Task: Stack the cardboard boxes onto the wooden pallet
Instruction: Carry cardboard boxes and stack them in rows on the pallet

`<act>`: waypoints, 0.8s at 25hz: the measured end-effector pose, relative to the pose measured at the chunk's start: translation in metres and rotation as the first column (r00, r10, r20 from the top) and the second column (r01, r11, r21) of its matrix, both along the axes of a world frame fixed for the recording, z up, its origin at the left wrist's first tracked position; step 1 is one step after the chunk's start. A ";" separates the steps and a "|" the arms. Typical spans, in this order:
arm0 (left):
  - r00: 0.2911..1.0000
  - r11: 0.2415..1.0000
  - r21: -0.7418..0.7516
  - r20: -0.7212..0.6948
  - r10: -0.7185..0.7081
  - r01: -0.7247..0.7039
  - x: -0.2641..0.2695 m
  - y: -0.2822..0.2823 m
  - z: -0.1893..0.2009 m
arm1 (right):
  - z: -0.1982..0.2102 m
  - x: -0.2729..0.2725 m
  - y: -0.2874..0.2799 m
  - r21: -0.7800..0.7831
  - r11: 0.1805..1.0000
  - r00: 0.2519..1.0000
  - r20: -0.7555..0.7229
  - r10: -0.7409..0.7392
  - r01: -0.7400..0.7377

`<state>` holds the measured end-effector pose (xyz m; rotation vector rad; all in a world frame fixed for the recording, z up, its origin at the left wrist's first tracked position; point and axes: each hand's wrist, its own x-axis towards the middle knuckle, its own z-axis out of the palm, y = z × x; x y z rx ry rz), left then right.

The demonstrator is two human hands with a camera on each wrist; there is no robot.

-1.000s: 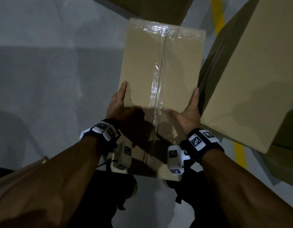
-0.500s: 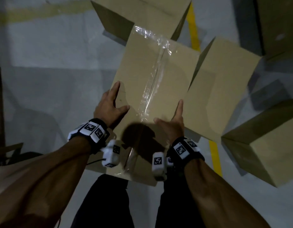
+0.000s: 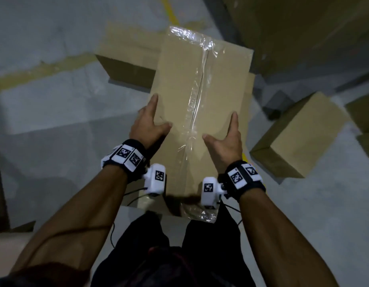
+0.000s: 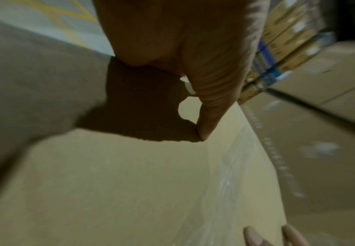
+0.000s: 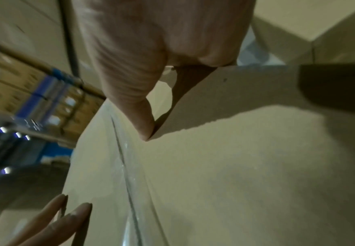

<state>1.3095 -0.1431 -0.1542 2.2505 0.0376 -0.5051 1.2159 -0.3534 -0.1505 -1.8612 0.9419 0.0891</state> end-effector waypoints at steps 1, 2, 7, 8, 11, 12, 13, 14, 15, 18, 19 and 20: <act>0.999 0.999 -0.029 0.015 -0.045 0.045 -0.007 0.001 0.017 | 0.017 -0.016 0.005 -0.033 0.999 0.999 0.024 -0.040 0.041; 0.994 0.994 -0.043 0.038 -0.103 0.105 -0.016 0.003 0.032 | 0.033 -0.034 0.010 -0.053 0.996 0.996 0.047 -0.076 0.079; 0.915 0.920 -0.072 0.167 -0.369 0.384 -0.056 -0.013 0.116 | 0.110 -0.126 0.025 -0.065 0.933 0.920 0.199 -0.337 0.355; 0.898 0.903 -0.085 0.181 -0.401 0.421 -0.067 -0.019 0.129 | 0.124 -0.145 0.026 -0.079 0.922 0.911 0.205 -0.357 0.379; 0.820 0.827 -0.092 0.229 -0.524 0.554 -0.107 -0.045 0.166 | 0.160 -0.209 0.021 -0.107 0.870 0.863 0.227 -0.451 0.482; 0.793 0.801 -0.091 0.241 -0.559 0.592 -0.122 -0.057 0.175 | 0.170 -0.230 0.019 -0.104 0.846 0.839 0.241 -0.488 0.523; 0.775 0.782 -0.091 0.243 -0.583 0.617 -0.137 -0.066 0.183 | 0.176 -0.248 0.016 -0.106 0.824 0.818 0.245 -0.520 0.556; 0.750 0.755 -0.092 0.248 -0.613 0.649 -0.157 -0.078 0.190 | 0.181 -0.273 0.014 -0.116 0.799 0.796 0.248 -0.552 0.590; 0.731 0.736 -0.096 0.253 -0.633 0.670 -0.173 -0.088 0.193 | 0.184 -0.292 0.010 -0.136 0.780 0.784 0.242 -0.572 0.610; 0.658 0.664 -0.082 0.270 -0.702 0.743 -0.242 -0.126 0.199 | 0.192 -0.371 -0.006 -0.173 0.720 0.739 0.224 -0.636 0.672; 0.633 0.638 -0.081 0.276 -0.724 0.765 -0.270 -0.142 0.199 | 0.194 -0.402 -0.012 -0.180 0.699 0.721 0.223 -0.657 0.692; 0.617 0.621 -0.085 0.277 -0.736 0.779 -0.293 -0.154 0.197 | 0.194 -0.427 -0.019 -0.188 0.683 0.708 0.218 -0.672 0.706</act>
